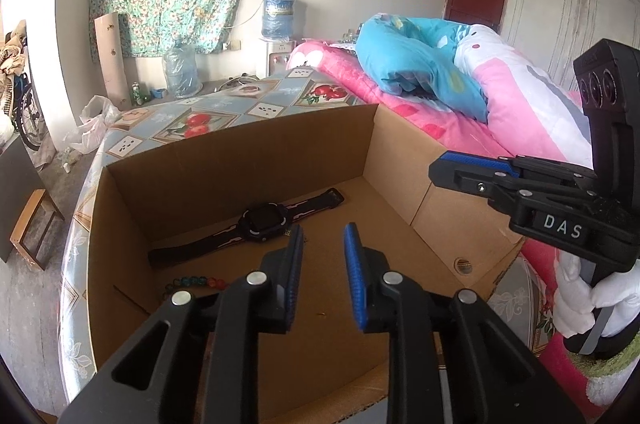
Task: Organize jewelry
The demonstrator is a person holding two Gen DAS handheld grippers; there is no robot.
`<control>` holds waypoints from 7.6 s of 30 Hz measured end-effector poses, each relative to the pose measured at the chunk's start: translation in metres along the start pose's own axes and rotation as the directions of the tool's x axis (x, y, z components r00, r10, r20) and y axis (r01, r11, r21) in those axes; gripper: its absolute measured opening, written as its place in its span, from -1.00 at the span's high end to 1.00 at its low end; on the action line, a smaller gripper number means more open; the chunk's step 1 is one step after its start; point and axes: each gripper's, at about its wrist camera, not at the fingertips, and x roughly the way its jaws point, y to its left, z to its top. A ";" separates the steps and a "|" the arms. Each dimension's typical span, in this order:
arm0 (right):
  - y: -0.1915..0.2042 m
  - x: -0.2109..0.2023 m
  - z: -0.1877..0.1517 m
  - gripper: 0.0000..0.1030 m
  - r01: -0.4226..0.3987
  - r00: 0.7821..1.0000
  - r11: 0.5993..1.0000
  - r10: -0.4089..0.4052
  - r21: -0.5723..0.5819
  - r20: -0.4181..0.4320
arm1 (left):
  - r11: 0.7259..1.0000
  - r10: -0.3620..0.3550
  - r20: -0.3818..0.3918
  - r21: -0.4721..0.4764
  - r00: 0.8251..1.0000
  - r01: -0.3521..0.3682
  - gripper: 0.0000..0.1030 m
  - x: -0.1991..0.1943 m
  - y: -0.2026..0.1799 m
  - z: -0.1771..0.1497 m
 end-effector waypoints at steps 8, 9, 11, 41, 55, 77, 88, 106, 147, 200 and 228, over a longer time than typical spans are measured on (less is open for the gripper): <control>0.000 -0.038 -0.009 0.58 -0.012 0.998 1.000 0.011 0.027 0.067 | 1.000 -0.020 0.082 -0.020 0.996 0.022 0.44 -0.036 0.002 -0.011; 0.001 -0.043 -0.011 0.57 -0.014 0.997 1.000 0.012 0.027 0.075 | 0.999 -0.023 0.093 -0.022 0.995 0.025 0.39 -0.042 0.002 -0.014; 0.003 -0.054 -0.018 0.56 -0.025 0.996 0.999 0.022 0.029 0.092 | 0.999 -0.039 0.115 -0.026 0.993 0.042 0.33 -0.053 0.003 -0.021; 0.011 -0.004 -0.135 0.62 -0.050 0.969 0.987 0.085 0.154 -0.230 | 0.983 -0.002 -0.153 0.179 0.988 0.030 0.51 0.008 -0.067 -0.129; 0.003 0.003 -0.130 0.62 -0.059 0.965 0.985 0.098 0.163 -0.243 | 0.975 -0.031 -0.180 0.213 0.983 0.070 0.66 0.024 -0.068 -0.124; -0.005 -0.002 -0.136 0.63 -0.058 0.967 0.983 0.099 0.171 -0.236 | 0.983 -0.048 -0.185 0.163 0.981 0.079 0.82 0.011 -0.063 -0.127; 0.007 0.003 -0.123 0.61 -0.008 0.977 0.998 0.021 0.063 -0.214 | 0.992 -0.033 -0.193 0.114 0.981 0.056 0.82 0.001 -0.053 -0.137; 0.020 0.026 -0.119 1.00 0.046 0.963 0.998 -0.053 -0.031 -0.262 | 0.993 -0.045 -0.187 0.102 0.981 0.065 0.82 0.003 -0.051 -0.138; 0.002 -0.013 -0.111 1.00 0.034 0.976 0.999 -0.031 0.012 -0.214 | 0.993 -0.053 -0.158 0.094 0.986 0.068 0.82 -0.003 -0.052 -0.136; 0.016 0.009 -0.114 0.86 0.093 0.966 0.993 -0.072 0.073 -0.248 | 0.996 -0.052 -0.145 0.063 0.988 0.062 0.82 -0.002 -0.044 -0.137; 0.040 0.004 -0.109 1.00 0.137 0.962 0.991 -0.135 -0.009 -0.236 | 0.997 -0.057 -0.143 0.043 0.988 0.064 0.82 -0.001 -0.043 -0.138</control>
